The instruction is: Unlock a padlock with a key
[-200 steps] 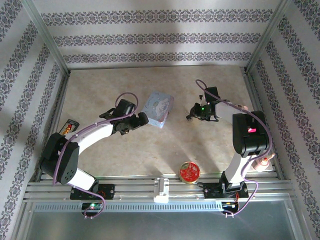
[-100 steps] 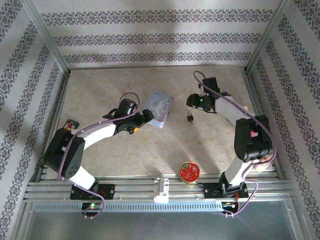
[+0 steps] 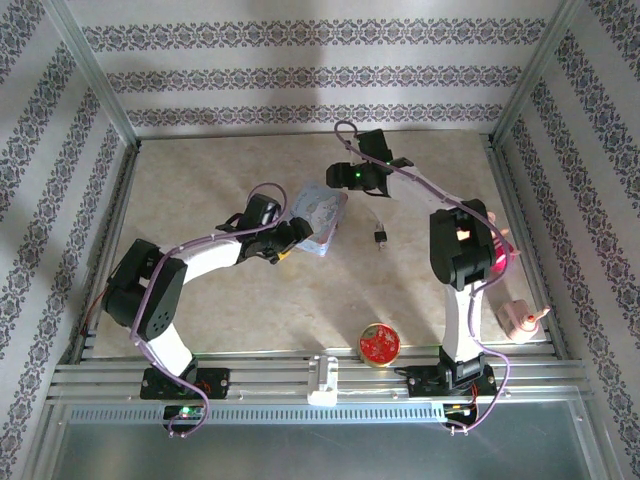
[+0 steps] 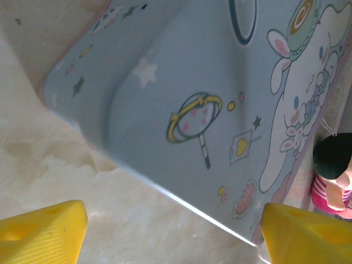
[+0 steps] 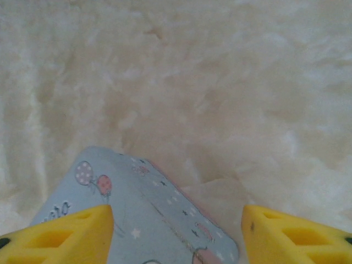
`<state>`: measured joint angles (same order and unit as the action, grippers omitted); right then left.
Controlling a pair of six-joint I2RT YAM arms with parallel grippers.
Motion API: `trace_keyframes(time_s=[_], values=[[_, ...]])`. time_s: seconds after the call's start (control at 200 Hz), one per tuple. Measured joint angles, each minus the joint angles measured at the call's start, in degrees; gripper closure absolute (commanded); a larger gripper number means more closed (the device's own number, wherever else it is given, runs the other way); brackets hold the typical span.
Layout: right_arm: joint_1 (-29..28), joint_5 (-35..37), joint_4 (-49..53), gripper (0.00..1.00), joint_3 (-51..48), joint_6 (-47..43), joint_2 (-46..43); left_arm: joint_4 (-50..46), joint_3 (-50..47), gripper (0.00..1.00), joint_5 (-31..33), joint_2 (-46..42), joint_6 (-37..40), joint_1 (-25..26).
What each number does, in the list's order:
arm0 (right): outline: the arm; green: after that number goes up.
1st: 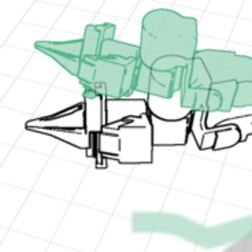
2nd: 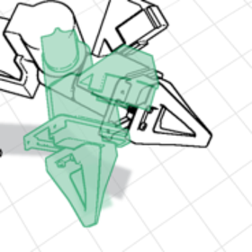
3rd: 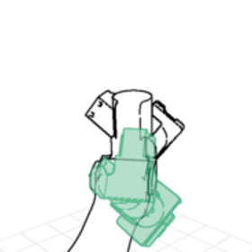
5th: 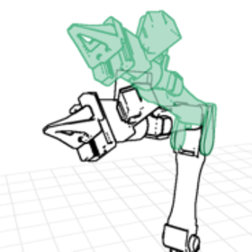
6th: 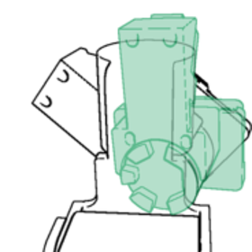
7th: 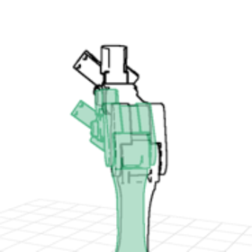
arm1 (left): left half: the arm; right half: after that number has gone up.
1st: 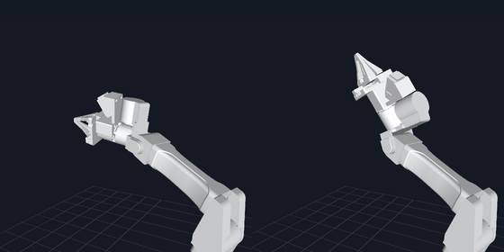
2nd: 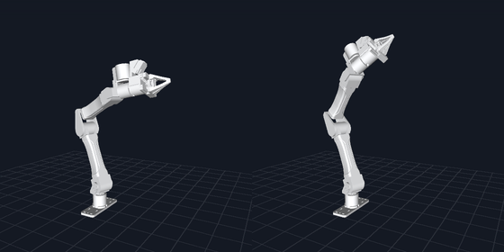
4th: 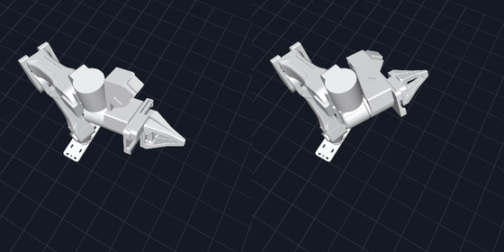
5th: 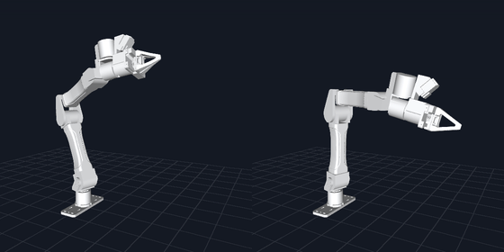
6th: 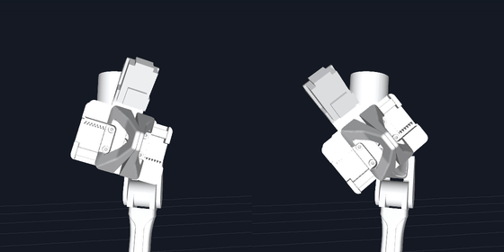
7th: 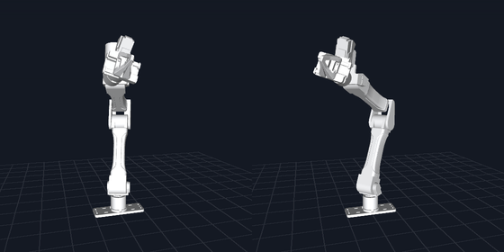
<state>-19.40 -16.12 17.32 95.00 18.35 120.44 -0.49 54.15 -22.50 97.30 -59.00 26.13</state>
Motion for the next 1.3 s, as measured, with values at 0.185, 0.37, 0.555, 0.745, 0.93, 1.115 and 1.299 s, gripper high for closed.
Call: trace_keyframes(time_s=[0.185,0.37,0.555,0.745,0.93,1.115,1.299], values=[[0.0,-1.8,0.5,0.50,0.0,-0.2,1.4,0.1,2.2,0.30,0.3,2.3,0.5,-0.5],[-0.6,-2.4,-1.9,0.57,-4.2,-0.2,0.6,-0.3,4.0,0.33,0.7,3.6,1.8,-1.8],[-0.6,-0.9,-4.6,0.61,-10.7,1.0,-3.9,-2.3,6.9,0.35,2.1,5.0,3.8,-3.2],[-1.5,1.7,-5.2,0.63,-16.4,3.7,-8.3,-2.9,10.1,0.35,3.4,7.3,5.8,-4.4],[-3.3,4.2,-5.6,0.63,-20.9,7.5,-11.9,-3.8,13.0,0.34,4.7,9.1,7.6,-5.3],[-5.0,6.1,-6.2,0.62,-23.9,10.6,-14.3,-4.3,13.9,0.32,5.5,9.7,8.7,-5.7],[-5.6,7.3,-6.8,0.60,-25.8,13.1,-15.7,-4.7,15.3,0.30,5.6,10.8,9.9,-5.7]])
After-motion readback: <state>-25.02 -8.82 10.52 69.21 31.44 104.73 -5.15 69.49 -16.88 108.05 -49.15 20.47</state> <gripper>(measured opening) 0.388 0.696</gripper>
